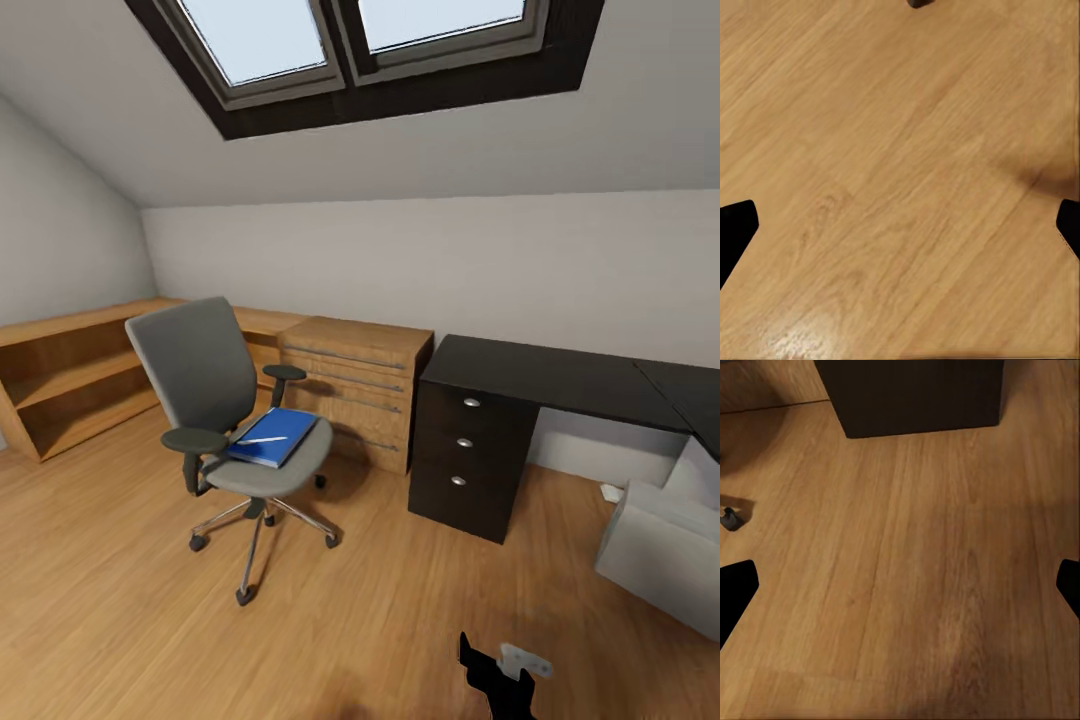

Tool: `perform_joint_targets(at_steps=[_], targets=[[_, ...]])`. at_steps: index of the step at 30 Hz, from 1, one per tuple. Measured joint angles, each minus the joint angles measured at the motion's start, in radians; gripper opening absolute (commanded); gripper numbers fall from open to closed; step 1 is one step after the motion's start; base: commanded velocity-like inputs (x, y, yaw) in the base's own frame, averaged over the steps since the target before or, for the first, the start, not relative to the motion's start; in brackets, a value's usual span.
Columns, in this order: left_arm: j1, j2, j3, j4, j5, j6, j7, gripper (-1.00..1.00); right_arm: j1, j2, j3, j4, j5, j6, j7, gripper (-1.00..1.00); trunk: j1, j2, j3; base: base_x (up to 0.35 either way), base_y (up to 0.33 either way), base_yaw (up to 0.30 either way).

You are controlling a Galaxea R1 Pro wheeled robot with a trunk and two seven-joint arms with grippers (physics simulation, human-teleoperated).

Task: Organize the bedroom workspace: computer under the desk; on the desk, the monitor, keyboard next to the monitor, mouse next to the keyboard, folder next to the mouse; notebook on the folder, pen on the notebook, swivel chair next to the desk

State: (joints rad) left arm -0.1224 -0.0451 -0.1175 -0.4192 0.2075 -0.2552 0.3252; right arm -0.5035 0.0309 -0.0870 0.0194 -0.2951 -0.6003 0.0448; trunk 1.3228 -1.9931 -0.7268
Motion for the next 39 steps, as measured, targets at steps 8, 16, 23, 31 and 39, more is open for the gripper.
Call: perform_joint_targets(at_steps=[8, 16, 23, 31, 39], targets=[[0.000, -0.003, -0.038, 0.035, 0.002, 0.000, 0.006, 1.00, 0.000, 0.000, 0.000, -0.001, 0.005, 0.002, 0.003, 1.00, -0.031, 0.056, 0.025, 0.000, 0.000, -0.203], [0.000, -0.003, -0.038, 0.035, 0.002, 0.000, 0.006, 1.00, 0.000, 0.001, 0.000, 0.000, 0.031, 0.003, 0.000, 1.00, -0.061, 0.112, 0.050, 0.000, 0.000, -0.003], [0.000, -0.003, -0.038, 0.035, 0.002, 0.000, 0.006, 1.00, 0.000, 0.002, 0.000, 0.001, 0.031, 0.003, 0.000, 1.00, -0.088, 0.161, 0.072, 0.000, 0.000, -0.025], [0.000, -0.002, -0.035, 0.036, 0.005, -0.001, 0.004, 1.00, 0.000, 0.002, 0.000, 0.001, 0.031, 0.003, 0.001, 1.00, -0.104, 0.189, 0.085, 0.000, 0.000, -0.211], [0.000, -0.003, -0.038, 0.048, 0.004, -0.062, -0.002, 1.00, 0.000, 0.001, 0.000, 0.001, 0.030, 0.005, 0.003, 1.00, -0.104, 0.189, 0.085, 0.105, 0.000, -0.212]])
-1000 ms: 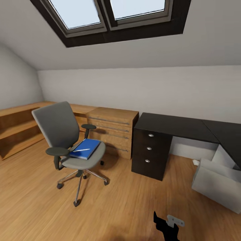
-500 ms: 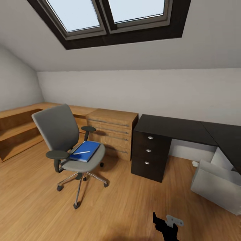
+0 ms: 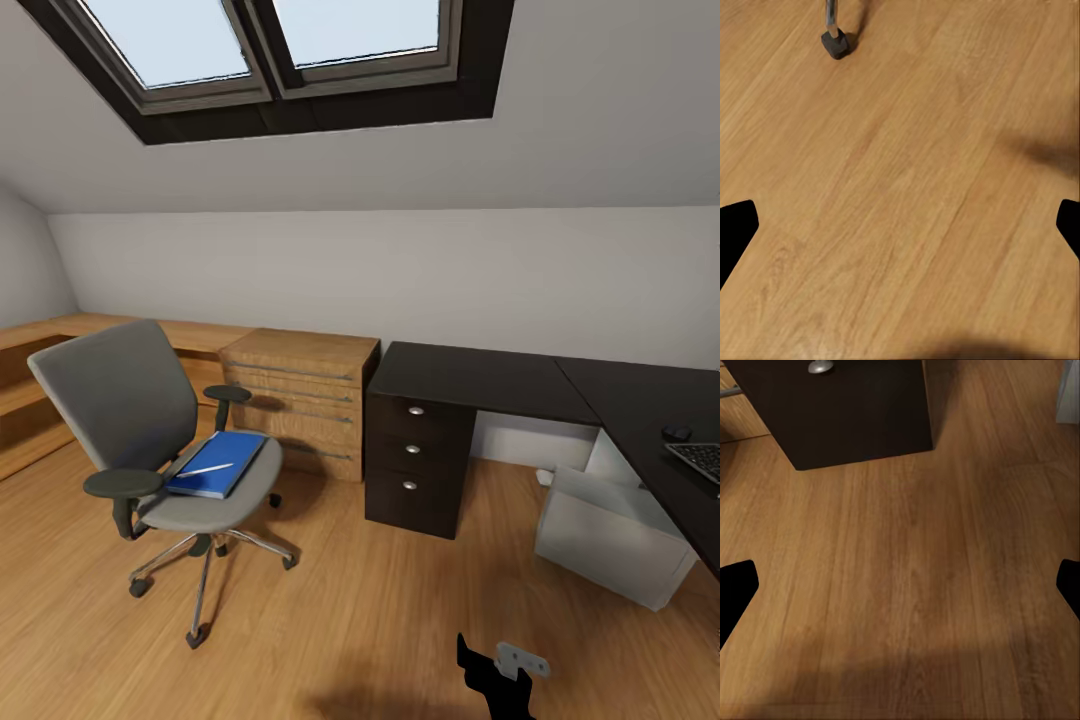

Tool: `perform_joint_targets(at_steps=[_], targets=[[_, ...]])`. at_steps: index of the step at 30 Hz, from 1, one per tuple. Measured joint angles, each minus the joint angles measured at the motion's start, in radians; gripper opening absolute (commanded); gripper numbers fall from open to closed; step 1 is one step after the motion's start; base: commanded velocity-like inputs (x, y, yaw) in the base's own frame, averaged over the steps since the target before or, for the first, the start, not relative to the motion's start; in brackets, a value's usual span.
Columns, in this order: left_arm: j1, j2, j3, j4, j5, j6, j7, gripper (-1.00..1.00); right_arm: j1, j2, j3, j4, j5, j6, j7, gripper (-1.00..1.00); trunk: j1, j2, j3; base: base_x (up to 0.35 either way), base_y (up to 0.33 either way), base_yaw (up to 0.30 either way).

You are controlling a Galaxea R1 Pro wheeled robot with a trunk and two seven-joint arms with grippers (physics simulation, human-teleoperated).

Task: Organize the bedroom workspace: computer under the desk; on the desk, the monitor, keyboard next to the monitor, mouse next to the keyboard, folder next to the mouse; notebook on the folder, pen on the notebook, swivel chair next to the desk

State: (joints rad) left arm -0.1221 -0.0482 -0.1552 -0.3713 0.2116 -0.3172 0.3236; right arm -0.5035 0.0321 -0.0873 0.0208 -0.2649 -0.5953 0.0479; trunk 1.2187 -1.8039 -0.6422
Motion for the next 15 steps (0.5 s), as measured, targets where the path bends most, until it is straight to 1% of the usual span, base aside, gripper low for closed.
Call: perform_joint_targets(at_steps=[9, 12, 15], targets=[[0.000, 0.000, 0.000, 0.004, 0.000, -0.004, 0.000, 1.00, 0.000, 0.000, -0.001, 0.000, -0.001, 0.000, -0.002, 1.00, 0.000, 0.000, 0.000, 0.316, 0.000, -0.011], [0.000, 0.000, 0.000, 0.004, 0.000, -0.004, 0.000, 1.00, 0.000, 0.006, 0.000, 0.000, -0.002, 0.000, -0.005, 1.00, 0.000, 0.000, 0.000, 0.322, 0.000, -0.006], [0.000, 0.000, 0.000, 0.004, -0.001, -0.005, 0.000, 1.00, 0.003, 0.007, 0.000, 0.000, -0.002, -0.001, -0.005, 1.00, 0.000, 0.000, 0.001, 0.111, 0.000, -0.157]])
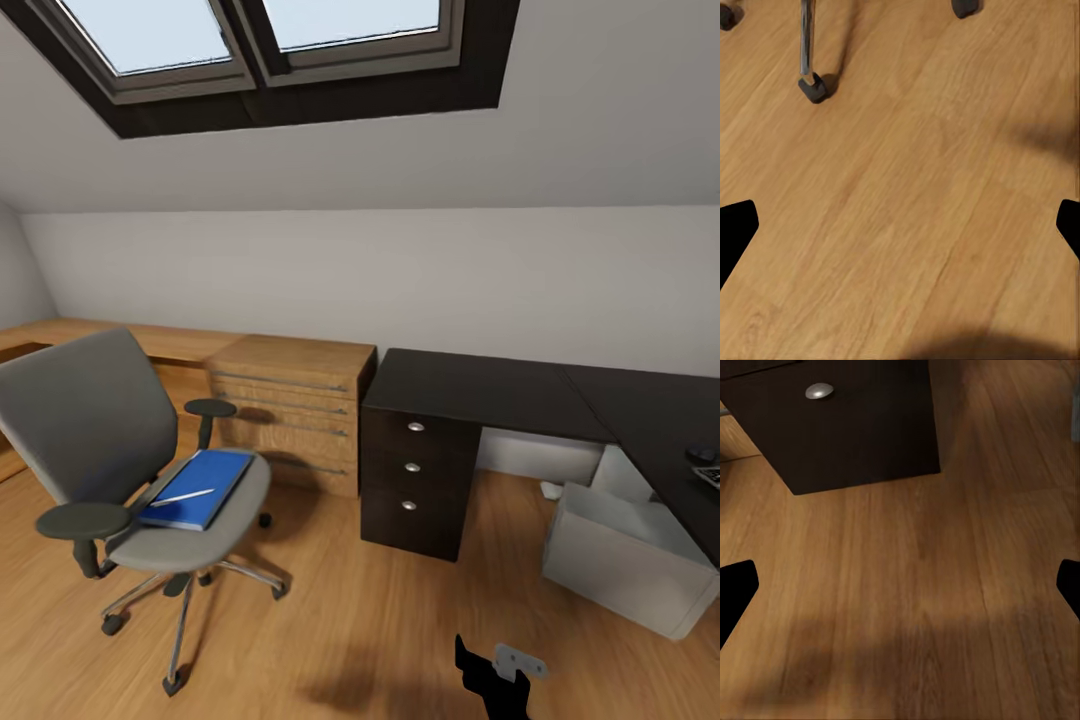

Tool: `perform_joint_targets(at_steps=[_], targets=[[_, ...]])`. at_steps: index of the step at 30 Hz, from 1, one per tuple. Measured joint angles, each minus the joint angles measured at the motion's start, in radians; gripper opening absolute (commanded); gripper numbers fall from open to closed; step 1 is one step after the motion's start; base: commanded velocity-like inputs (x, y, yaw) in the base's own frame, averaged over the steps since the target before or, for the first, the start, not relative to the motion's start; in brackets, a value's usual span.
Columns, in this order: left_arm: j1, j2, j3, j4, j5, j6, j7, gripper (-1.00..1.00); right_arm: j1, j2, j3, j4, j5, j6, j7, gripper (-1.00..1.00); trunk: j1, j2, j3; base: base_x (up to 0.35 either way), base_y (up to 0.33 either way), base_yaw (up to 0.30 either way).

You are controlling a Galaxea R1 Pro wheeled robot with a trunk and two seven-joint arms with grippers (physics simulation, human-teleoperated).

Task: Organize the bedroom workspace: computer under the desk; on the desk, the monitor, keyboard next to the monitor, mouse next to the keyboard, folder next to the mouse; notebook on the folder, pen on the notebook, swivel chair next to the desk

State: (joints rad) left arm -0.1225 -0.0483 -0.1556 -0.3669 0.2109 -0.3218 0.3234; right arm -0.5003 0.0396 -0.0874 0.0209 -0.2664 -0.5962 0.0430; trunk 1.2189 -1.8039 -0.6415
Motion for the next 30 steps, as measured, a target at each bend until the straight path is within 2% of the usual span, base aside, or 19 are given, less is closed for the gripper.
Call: perform_joint_targets(at_steps=[11, 23, 30], targets=[[0.000, -0.001, -0.001, 0.000, -0.002, -0.002, 0.000, 1.00, 0.001, 0.000, 0.000, 0.000, 0.000, -0.001, 0.000, 1.00, 0.000, 0.000, 0.007, 0.022, 0.000, -0.246], [0.000, -0.008, -0.002, 0.000, -0.001, 0.000, 0.001, 1.00, 0.002, 0.002, 0.000, 0.000, 0.000, -0.001, 0.000, 1.00, -0.046, 0.084, 0.045, 0.000, 0.000, -0.291], [0.000, -0.006, -0.001, 0.000, 0.001, 0.001, 0.002, 1.00, 0.001, 0.002, 0.000, 0.000, 0.000, -0.004, 0.000, 1.00, -0.073, 0.133, 0.062, 0.000, 0.000, -0.198]])
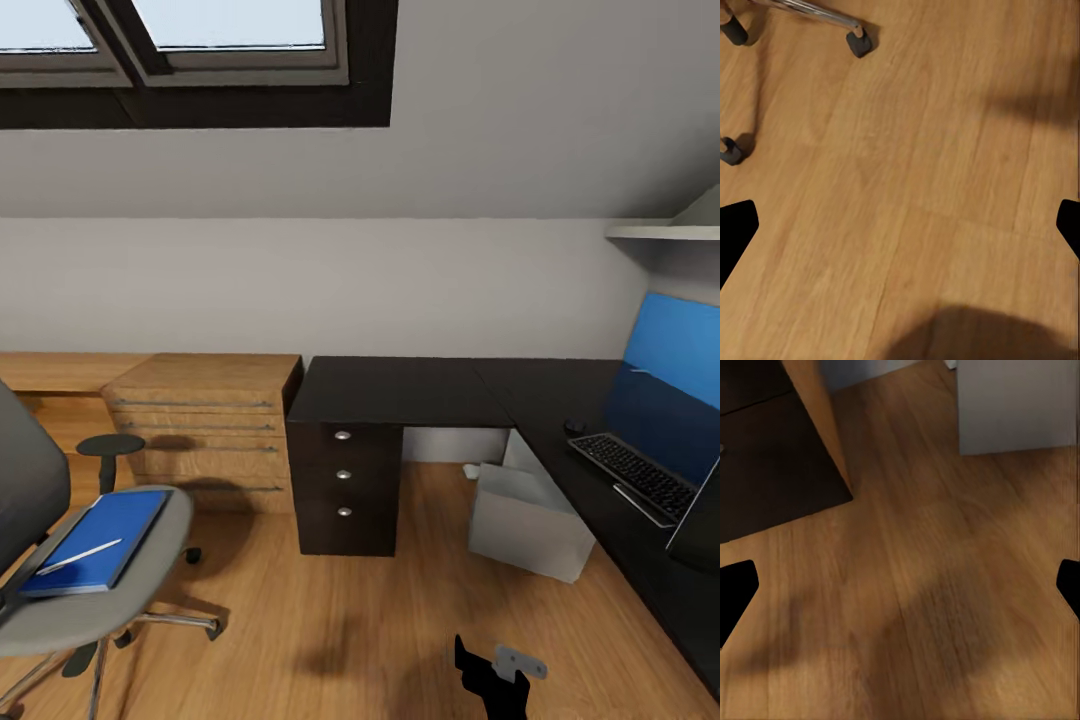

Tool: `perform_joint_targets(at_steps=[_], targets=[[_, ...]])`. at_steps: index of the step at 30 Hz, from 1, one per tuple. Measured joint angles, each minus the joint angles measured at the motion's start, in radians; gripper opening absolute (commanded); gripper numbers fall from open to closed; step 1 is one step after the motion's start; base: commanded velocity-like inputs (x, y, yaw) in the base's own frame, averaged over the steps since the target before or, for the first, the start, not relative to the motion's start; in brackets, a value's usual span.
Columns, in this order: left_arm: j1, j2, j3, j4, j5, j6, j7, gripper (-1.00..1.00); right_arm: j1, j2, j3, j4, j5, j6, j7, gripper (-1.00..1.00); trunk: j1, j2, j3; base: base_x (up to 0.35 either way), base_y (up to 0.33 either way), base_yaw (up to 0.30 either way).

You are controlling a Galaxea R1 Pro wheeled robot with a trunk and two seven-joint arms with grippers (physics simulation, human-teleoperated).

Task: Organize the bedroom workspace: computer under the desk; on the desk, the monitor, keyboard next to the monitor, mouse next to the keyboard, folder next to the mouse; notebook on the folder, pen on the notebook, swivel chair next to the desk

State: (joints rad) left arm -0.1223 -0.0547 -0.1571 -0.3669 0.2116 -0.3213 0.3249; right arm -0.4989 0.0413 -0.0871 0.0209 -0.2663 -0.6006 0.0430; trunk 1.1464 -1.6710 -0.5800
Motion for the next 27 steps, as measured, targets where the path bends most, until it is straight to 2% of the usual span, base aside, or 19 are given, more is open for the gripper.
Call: perform_joint_targets(at_steps=[6, 20, 27], targets=[[0.000, 0.000, 0.001, 0.000, 0.000, -0.001, 0.001, 1.00, 0.000, 0.000, 0.000, 0.000, 0.000, -0.002, 0.000, 1.00, -0.023, 0.042, 0.017, 0.092, 0.000, -0.093], [0.000, -0.001, 0.003, 0.000, 0.000, -0.001, 0.002, 1.00, 0.001, 0.000, 0.000, 0.000, 0.000, -0.004, 0.000, 1.00, -0.077, 0.140, 0.060, 0.284, 0.000, -0.006], [0.000, -0.001, 0.005, 0.000, 0.004, -0.001, 0.000, 1.00, 0.001, 0.000, 0.000, 0.000, 0.000, -0.004, 0.000, 1.00, -0.104, 0.189, 0.082, 0.062, 0.000, 0.000]])
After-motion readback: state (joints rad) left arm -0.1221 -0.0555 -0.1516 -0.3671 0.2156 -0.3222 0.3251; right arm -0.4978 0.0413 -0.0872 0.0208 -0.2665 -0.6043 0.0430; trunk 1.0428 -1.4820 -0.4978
